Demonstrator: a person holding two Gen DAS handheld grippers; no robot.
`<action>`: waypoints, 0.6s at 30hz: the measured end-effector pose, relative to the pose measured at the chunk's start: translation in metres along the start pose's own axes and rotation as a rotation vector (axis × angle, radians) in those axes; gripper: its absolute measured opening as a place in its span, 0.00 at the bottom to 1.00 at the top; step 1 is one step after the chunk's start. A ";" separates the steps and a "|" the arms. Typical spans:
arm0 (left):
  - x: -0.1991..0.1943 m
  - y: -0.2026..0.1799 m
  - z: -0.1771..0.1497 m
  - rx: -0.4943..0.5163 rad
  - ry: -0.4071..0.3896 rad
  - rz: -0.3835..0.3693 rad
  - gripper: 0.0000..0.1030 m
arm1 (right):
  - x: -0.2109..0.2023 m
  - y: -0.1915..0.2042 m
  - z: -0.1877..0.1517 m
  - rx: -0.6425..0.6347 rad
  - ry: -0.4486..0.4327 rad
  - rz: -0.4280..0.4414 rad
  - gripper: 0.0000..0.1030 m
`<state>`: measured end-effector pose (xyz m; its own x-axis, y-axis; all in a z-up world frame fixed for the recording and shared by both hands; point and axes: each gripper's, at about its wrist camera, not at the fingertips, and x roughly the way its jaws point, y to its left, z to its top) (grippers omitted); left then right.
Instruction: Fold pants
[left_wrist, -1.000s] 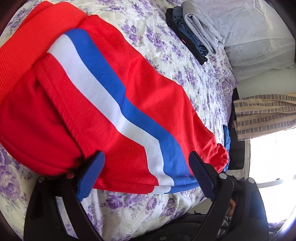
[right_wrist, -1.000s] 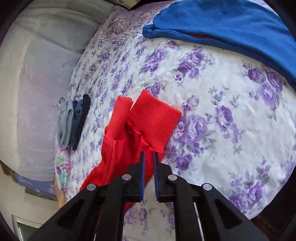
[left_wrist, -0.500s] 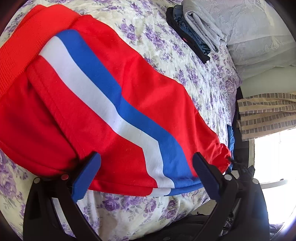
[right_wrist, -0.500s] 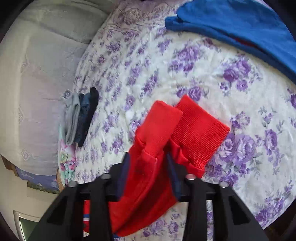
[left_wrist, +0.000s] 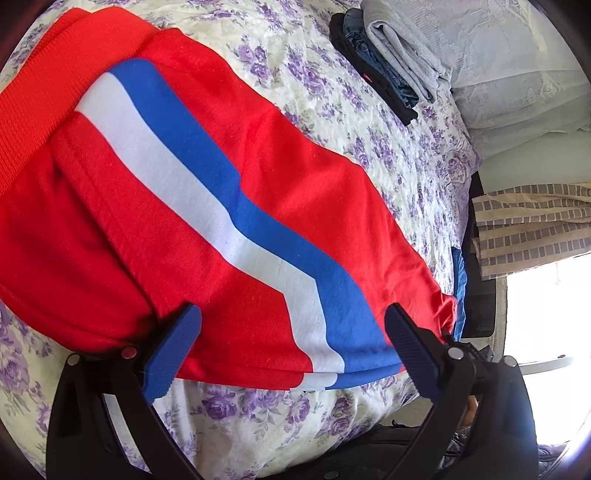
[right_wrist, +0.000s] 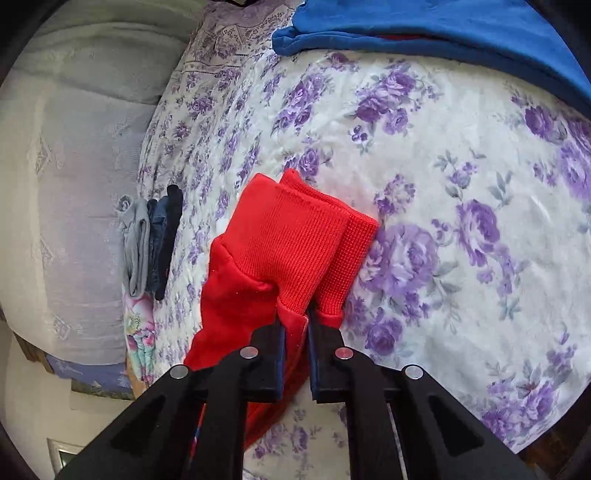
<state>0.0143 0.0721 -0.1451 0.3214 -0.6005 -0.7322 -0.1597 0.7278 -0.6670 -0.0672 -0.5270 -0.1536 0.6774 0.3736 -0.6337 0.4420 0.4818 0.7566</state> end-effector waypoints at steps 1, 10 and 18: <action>0.000 -0.001 0.000 0.002 0.002 0.003 0.94 | -0.004 0.005 0.001 -0.017 -0.001 -0.004 0.13; -0.020 -0.036 -0.001 0.095 -0.021 -0.009 0.94 | -0.015 0.060 -0.003 -0.324 -0.062 -0.328 0.32; -0.028 -0.021 -0.009 0.016 -0.049 -0.003 0.93 | -0.032 0.048 0.008 -0.314 -0.157 -0.340 0.38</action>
<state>0.0003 0.0705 -0.1122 0.3669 -0.5860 -0.7226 -0.1439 0.7316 -0.6664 -0.0628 -0.5221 -0.0958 0.6167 0.0418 -0.7861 0.4707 0.7809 0.4107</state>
